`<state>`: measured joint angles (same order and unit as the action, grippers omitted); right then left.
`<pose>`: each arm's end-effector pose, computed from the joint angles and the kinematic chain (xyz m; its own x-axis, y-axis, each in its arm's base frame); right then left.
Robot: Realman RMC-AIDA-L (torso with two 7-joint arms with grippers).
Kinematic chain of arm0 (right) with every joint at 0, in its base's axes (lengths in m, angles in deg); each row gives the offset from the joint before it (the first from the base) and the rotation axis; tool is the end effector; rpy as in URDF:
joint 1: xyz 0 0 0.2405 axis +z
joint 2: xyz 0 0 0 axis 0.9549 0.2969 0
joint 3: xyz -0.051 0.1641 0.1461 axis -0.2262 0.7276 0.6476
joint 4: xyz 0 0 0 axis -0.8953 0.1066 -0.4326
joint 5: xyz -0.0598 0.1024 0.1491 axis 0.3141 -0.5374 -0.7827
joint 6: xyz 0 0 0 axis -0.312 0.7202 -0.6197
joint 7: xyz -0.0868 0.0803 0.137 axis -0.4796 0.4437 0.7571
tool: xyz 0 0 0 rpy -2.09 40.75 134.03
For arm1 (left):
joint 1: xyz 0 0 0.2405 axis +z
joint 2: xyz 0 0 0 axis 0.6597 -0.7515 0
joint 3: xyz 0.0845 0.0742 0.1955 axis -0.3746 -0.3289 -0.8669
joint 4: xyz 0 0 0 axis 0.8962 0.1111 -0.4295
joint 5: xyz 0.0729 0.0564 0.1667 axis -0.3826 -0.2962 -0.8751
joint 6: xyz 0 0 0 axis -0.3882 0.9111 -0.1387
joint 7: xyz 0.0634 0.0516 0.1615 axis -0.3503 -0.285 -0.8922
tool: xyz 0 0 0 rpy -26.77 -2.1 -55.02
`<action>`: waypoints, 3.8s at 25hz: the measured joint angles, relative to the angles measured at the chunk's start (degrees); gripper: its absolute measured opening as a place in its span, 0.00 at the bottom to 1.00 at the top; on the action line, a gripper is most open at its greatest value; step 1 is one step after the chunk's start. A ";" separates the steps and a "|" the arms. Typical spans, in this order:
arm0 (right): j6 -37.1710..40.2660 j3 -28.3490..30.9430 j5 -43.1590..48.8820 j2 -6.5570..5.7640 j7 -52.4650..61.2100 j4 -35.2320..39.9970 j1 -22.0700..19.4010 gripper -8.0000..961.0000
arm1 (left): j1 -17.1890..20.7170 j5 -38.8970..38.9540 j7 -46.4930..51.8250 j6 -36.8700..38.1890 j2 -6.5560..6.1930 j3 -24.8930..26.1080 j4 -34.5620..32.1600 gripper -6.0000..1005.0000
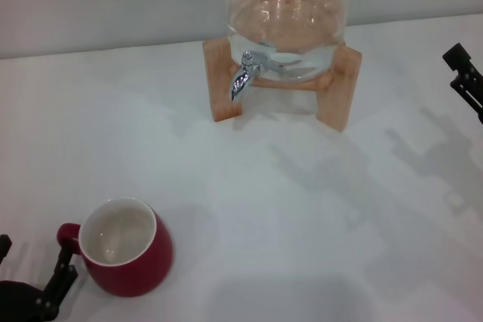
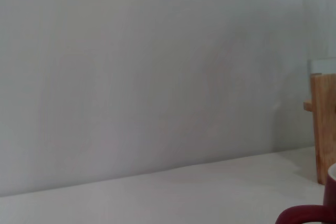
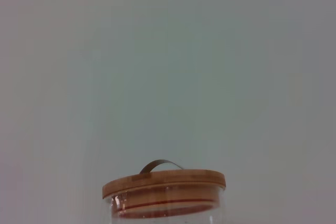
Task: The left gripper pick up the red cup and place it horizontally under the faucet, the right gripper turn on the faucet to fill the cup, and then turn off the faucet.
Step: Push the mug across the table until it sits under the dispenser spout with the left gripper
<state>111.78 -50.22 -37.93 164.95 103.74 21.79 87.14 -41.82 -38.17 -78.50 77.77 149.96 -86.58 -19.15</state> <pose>0.2555 0.2668 0.0657 0.4767 0.3281 -0.8155 -0.6738 -0.4594 -0.5787 -0.3051 0.2078 -0.0506 0.7785 0.0606 0.6248 0.6136 -0.2834 -0.7370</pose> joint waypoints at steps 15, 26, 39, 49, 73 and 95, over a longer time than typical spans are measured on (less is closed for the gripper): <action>0.10 0.00 0.00 0.00 0.00 0.00 -0.09 0.88 | -1.38 -0.13 -0.16 0.00 -0.26 -0.01 0.80 0.86; 0.54 0.00 0.00 0.00 0.03 0.00 -0.09 0.88 | -2.95 -0.11 0.11 0.01 -0.26 -0.01 1.84 0.86; 0.65 0.00 0.00 0.00 0.01 0.00 -0.09 0.88 | -3.13 -0.18 0.14 -0.06 -0.27 -0.09 1.87 0.86; 0.65 -0.09 0.00 0.00 0.05 0.00 -0.09 0.88 | -3.18 -0.42 0.15 -0.18 -0.27 -0.34 1.88 0.80; 0.74 -0.09 0.00 0.00 0.18 0.00 -0.09 0.88 | -4.11 -0.86 -0.02 -0.20 -0.53 -3.25 1.83 0.13; 2.23 -1.43 0.10 0.01 1.77 0.01 -0.16 0.88 | -11.53 -0.40 1.68 -0.20 -0.81 -2.61 4.97 0.11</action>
<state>114.01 -51.64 -37.84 164.95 105.52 21.80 86.98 -53.35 -38.57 -76.82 77.57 149.15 -89.19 -14.17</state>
